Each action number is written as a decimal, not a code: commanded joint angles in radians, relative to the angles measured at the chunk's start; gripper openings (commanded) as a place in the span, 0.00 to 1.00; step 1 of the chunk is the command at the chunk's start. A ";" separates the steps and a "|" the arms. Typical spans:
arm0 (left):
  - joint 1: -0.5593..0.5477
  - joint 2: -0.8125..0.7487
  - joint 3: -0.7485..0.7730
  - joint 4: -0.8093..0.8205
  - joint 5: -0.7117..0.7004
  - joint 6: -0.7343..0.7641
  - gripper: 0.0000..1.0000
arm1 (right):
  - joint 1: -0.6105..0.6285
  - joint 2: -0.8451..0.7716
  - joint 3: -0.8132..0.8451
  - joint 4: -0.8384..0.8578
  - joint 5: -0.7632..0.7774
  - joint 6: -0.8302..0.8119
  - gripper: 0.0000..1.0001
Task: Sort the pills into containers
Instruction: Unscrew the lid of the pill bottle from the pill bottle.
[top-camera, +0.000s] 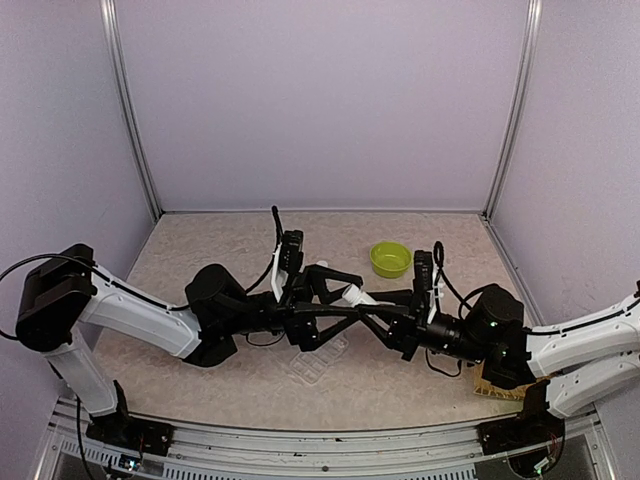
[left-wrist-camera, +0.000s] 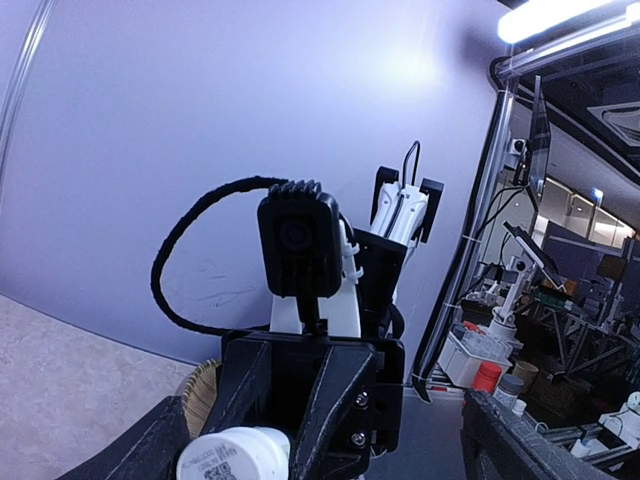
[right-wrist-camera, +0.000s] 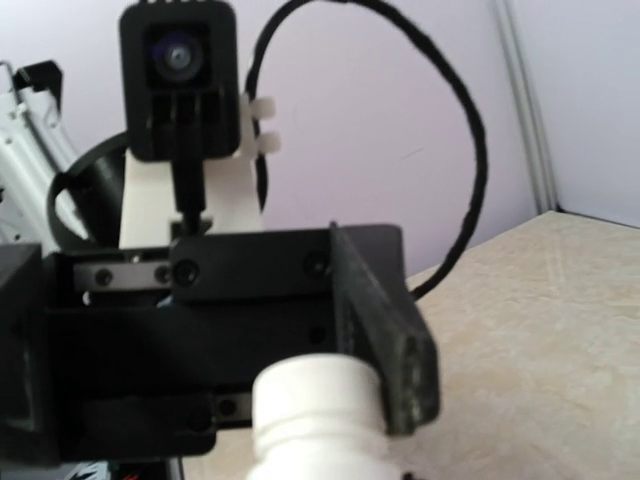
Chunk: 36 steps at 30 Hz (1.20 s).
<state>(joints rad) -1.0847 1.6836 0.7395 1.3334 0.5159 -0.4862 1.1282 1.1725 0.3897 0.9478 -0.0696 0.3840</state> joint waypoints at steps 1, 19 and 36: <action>-0.007 0.007 0.001 0.013 0.040 -0.003 0.90 | -0.005 -0.031 -0.017 -0.039 0.172 0.014 0.26; -0.002 0.024 -0.006 0.000 0.014 -0.016 0.91 | -0.005 -0.078 -0.044 -0.009 0.143 -0.044 0.26; 0.016 -0.006 -0.022 -0.056 -0.067 0.017 0.91 | -0.005 -0.077 -0.051 0.033 -0.005 -0.058 0.26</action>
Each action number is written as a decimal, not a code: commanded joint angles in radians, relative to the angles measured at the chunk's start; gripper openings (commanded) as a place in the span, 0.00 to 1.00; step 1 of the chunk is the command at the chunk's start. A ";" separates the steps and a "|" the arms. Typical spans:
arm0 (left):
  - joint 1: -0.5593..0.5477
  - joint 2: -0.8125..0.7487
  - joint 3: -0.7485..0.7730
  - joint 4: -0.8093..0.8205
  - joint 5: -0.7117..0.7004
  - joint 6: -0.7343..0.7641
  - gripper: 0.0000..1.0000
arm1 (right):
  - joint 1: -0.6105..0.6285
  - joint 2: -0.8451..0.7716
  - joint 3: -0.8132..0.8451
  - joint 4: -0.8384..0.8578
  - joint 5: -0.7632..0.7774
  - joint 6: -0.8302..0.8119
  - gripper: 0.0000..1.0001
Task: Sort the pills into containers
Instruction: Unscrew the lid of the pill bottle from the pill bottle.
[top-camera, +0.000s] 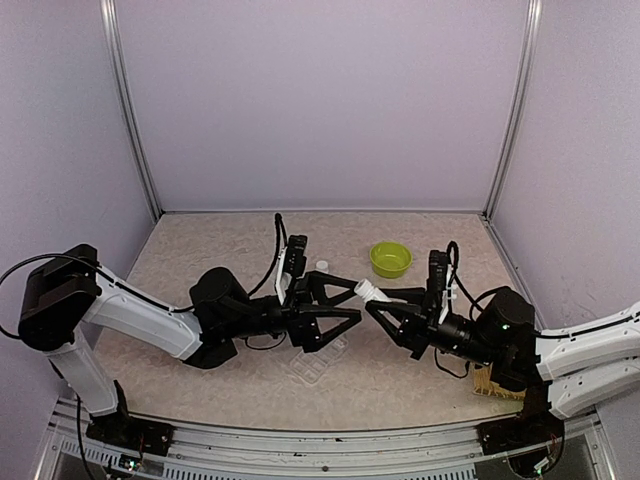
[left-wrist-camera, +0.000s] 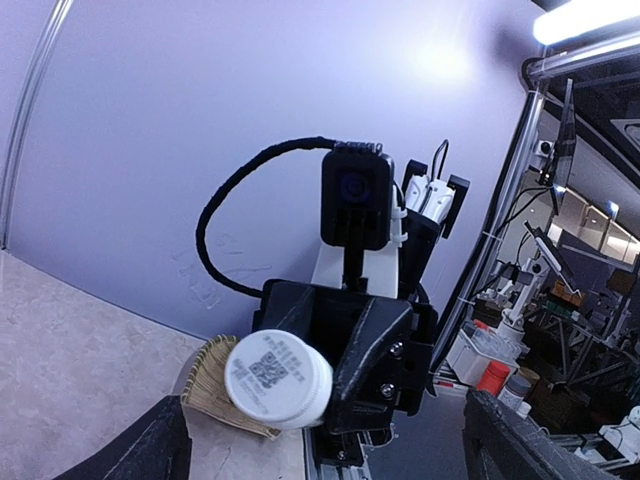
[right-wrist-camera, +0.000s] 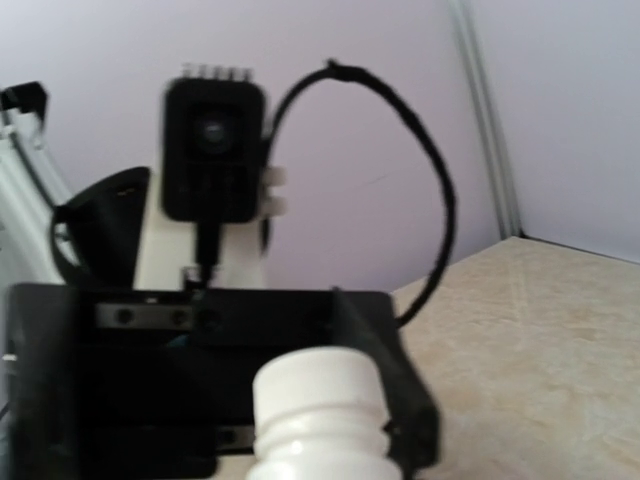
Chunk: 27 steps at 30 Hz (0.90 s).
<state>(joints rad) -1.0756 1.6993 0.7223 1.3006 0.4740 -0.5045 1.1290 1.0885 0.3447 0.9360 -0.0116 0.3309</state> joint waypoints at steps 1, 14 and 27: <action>0.006 -0.025 -0.003 -0.031 -0.026 0.044 0.90 | -0.006 0.010 -0.004 0.046 -0.069 -0.002 0.26; 0.011 -0.053 -0.029 0.015 -0.019 0.116 0.93 | -0.006 0.108 0.039 0.074 -0.199 0.041 0.26; -0.001 -0.030 -0.035 0.054 0.031 0.104 0.84 | -0.006 0.112 0.018 0.114 -0.080 0.066 0.25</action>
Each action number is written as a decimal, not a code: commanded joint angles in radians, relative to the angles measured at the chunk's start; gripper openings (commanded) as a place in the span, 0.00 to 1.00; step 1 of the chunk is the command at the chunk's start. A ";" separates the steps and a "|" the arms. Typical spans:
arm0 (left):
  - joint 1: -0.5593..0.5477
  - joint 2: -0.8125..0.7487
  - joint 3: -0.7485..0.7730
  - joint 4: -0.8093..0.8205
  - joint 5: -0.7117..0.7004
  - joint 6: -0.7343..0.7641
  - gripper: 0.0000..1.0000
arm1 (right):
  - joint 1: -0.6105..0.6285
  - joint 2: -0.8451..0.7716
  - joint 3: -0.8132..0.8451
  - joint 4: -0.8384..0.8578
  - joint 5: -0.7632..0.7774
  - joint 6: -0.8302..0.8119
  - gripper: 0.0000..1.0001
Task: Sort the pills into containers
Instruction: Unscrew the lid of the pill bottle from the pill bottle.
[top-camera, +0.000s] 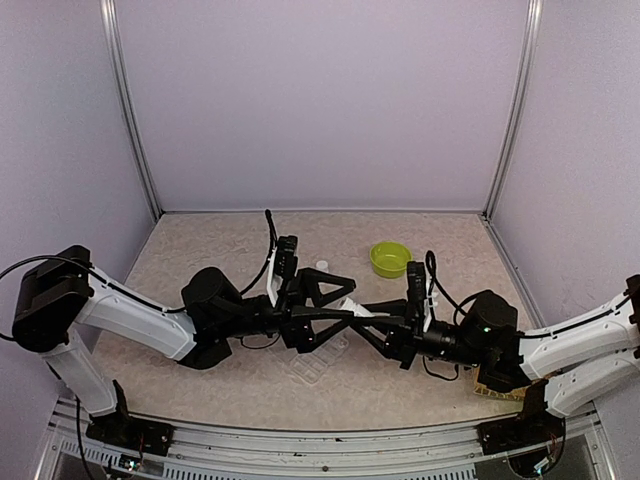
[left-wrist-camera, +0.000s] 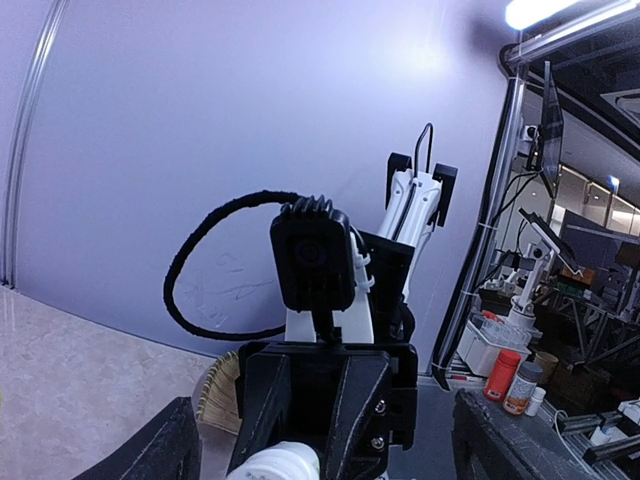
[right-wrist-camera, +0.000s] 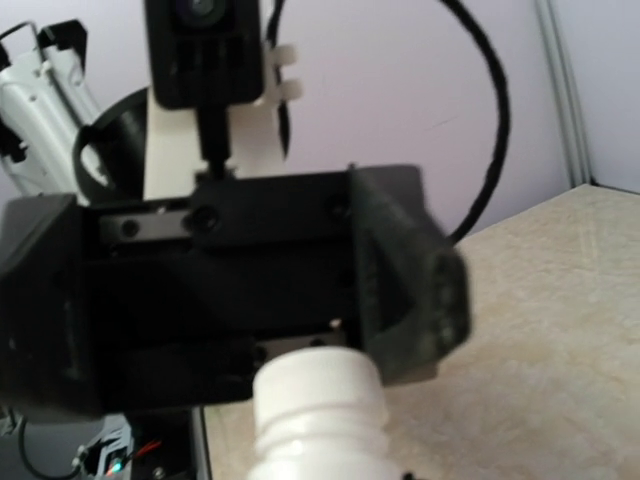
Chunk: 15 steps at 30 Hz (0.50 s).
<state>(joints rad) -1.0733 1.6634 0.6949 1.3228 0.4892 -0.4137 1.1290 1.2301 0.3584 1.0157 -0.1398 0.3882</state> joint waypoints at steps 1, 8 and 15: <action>-0.004 0.006 -0.008 0.029 0.011 0.012 0.84 | -0.006 -0.032 0.004 0.032 0.046 0.007 0.25; -0.003 0.017 0.003 0.018 0.004 0.010 0.83 | -0.006 -0.025 0.019 0.013 0.033 0.003 0.25; -0.002 0.008 -0.001 0.013 -0.001 0.014 0.71 | -0.006 -0.059 0.001 -0.031 0.138 0.008 0.24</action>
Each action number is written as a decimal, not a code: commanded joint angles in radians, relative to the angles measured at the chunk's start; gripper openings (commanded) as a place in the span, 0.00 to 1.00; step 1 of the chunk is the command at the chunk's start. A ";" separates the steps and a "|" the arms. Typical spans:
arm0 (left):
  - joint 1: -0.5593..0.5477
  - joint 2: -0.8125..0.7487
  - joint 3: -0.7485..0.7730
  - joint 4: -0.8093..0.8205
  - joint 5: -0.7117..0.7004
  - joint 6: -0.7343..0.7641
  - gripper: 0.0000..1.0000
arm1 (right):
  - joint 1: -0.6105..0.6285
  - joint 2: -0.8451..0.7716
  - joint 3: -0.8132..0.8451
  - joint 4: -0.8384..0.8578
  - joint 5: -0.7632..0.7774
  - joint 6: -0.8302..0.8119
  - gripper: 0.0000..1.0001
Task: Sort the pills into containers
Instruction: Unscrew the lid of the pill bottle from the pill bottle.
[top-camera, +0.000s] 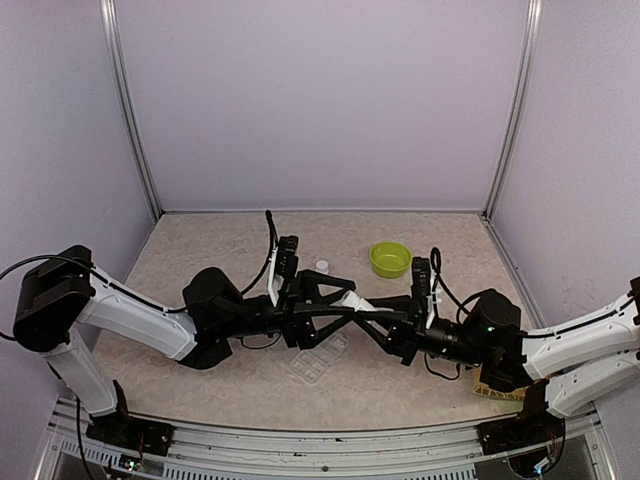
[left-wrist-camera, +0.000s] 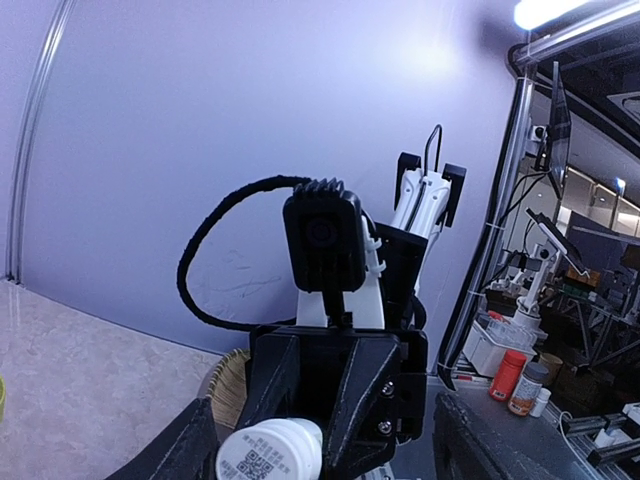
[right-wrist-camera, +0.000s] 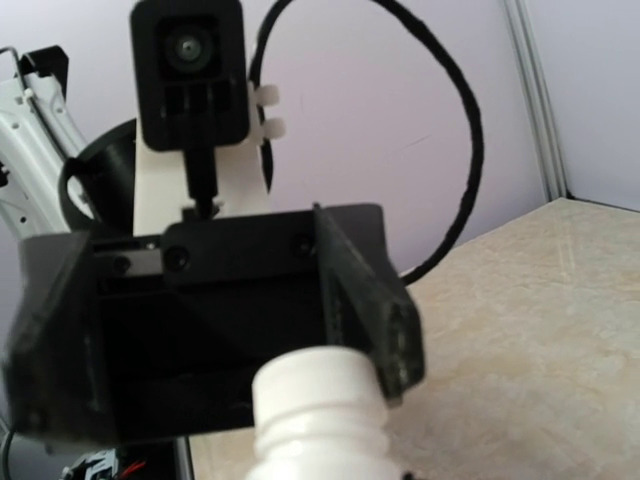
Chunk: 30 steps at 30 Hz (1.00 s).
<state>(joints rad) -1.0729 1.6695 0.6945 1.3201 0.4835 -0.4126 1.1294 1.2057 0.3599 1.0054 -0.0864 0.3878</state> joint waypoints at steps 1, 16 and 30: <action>-0.002 0.002 -0.001 0.014 0.003 0.014 0.70 | -0.006 -0.040 -0.002 -0.026 0.095 0.008 0.24; -0.002 0.012 0.013 -0.024 -0.035 0.007 0.50 | -0.006 -0.040 0.001 -0.034 0.081 -0.005 0.25; -0.002 0.030 0.019 -0.036 -0.077 -0.057 0.22 | -0.006 -0.005 -0.008 -0.014 0.047 -0.060 0.25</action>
<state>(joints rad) -1.0630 1.6806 0.6945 1.2926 0.3923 -0.4232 1.1290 1.1782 0.3599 0.9844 -0.0551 0.3786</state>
